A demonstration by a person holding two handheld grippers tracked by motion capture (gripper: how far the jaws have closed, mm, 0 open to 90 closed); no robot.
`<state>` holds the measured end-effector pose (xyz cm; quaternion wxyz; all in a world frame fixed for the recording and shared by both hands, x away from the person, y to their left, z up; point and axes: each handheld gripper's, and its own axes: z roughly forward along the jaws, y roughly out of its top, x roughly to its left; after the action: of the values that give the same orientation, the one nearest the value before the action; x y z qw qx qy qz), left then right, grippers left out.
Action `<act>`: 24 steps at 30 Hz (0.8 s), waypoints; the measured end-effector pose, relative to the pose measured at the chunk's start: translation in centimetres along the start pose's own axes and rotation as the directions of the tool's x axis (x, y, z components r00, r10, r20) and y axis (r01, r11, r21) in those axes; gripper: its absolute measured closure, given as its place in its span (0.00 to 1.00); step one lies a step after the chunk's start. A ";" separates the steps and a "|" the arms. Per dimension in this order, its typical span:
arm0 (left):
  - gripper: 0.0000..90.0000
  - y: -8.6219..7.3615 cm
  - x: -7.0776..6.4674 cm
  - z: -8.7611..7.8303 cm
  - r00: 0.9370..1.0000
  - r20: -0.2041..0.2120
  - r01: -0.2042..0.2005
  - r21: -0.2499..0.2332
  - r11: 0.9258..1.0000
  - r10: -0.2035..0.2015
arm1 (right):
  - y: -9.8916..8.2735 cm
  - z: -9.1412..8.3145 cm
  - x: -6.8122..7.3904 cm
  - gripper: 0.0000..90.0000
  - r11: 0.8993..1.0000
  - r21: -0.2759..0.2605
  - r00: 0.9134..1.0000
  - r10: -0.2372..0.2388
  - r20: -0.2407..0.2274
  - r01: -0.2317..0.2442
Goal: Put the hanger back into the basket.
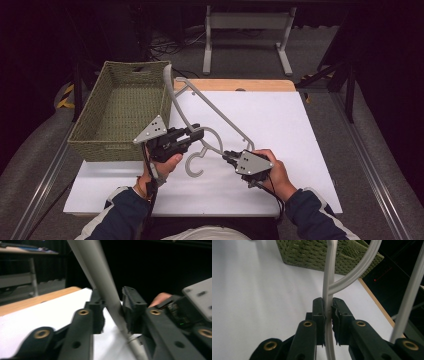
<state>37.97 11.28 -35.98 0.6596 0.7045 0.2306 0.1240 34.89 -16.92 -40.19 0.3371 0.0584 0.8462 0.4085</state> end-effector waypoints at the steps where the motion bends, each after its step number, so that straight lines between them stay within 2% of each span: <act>1: 0.87 0.1 -0.2 0.0 1.000 0.000 -0.008 -0.009 1.000 0.008 | 0.0 -0.1 -0.1 0.91 1.000 -0.025 1.000 0.011 -0.001 -0.011; 2: 0.87 0.2 -0.4 0.0 0.998 -0.029 -0.055 -0.008 0.998 0.055 | 0.1 -0.3 -0.2 0.91 0.999 -0.031 1.000 0.019 0.006 -0.019; 3: 0.88 0.4 -0.5 0.0 0.999 -0.014 -0.052 -0.016 0.998 0.052 | 0.1 -0.4 -0.4 0.90 0.999 -0.035 1.000 0.028 0.005 -0.028; 4: 0.88 0.7 -0.7 -0.1 0.998 -0.019 -0.062 -0.019 0.998 0.062 | 0.1 -0.5 -0.5 0.89 0.999 -0.040 0.999 0.035 0.004 -0.035; 6: 0.89 1.4 -1.5 0.0 0.987 -0.042 -0.154 -0.005 0.988 0.154 | 0.1 -0.7 -0.4 0.85 0.998 -0.044 0.999 0.036 0.008 -0.036; 7: 0.89 1.9 -1.9 0.0 0.976 -0.064 -0.208 0.006 0.978 0.207 | 0.1 -0.8 -0.4 0.83 0.998 -0.046 0.999 0.035 0.009 -0.034; 10: 0.89 2.7 -2.0 -0.1 0.963 -0.088 -0.257 0.004 0.966 0.256 | -0.1 -1.6 -0.3 0.79 0.998 -0.051 0.999 0.028 0.020 -0.027; 11: 0.89 3.1 -1.9 -0.3 0.951 -0.113 -0.289 0.011 0.957 0.288 | -0.3 -1.9 -0.4 0.78 0.998 -0.050 0.999 0.027 0.027 -0.026; 12: 0.89 3.4 -1.8 -0.5 0.945 -0.131 -0.300 0.009 0.954 0.299 | -0.5 -2.2 -0.5 0.77 0.998 -0.052 0.999 0.036 0.033 -0.034; 14: 0.89 4.3 -1.3 -0.9 0.927 -0.170 -0.337 0.015 0.941 0.335 | -0.9 -2.7 -0.8 0.76 0.997 -0.053 0.998 0.058 0.039 -0.055; 15: 0.89 4.6 -1.2 -1.1 0.920 -0.182 -0.348 0.021 0.937 0.346 | -1.1 -3.0 -1.0 0.75 0.996 -0.054 0.997 0.069 0.044 -0.067; 16: 0.89 5.1 -1.0 -1.4 0.906 -0.204 -0.372 0.027 0.928 0.370 | -1.3 -3.1 -1.0 0.75 0.996 -0.053 0.996 0.075 0.045 -0.072; 17: 0.89 5.1 -1.0 -1.4 0.906 -0.204 -0.372 0.027 0.928 0.370 | -1.5 -3.3 -1.1 0.74 0.996 -0.049 0.996 0.078 0.047 -0.076; 18: 0.89 5.8 -0.7 -2.0 0.886 -0.244 -0.400 0.027 0.916 0.394 | -1.6 -3.3 -1.1 0.73 0.996 -0.044 0.996 0.080 0.050 -0.078; 22: 0.89 7.2 -0.1 -3.2 0.859 -0.292 -0.433 0.025 0.901 0.420 | -1.9 -3.6 -1.0 0.71 0.997 -0.036 0.996 0.075 0.051 -0.073; 23: 0.89 7.6 0.0 -3.6 0.848 -0.301 -0.449 0.026 0.893 0.435 | -1.9 -3.6 -1.0 0.71 0.997 -0.035 0.996 0.073 0.048 -0.072; 24: 0.89 8.0 0.1 -3.9 0.844 -0.310 -0.454 0.019 0.891 0.437 | -1.9 -3.6 -1.0 0.71 0.997 -0.035 0.996 0.073 0.048 -0.072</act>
<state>37.49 14.59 -27.75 0.5879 0.6926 0.1565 0.3875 33.75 -20.92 -39.51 0.3438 0.0937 0.8281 0.4327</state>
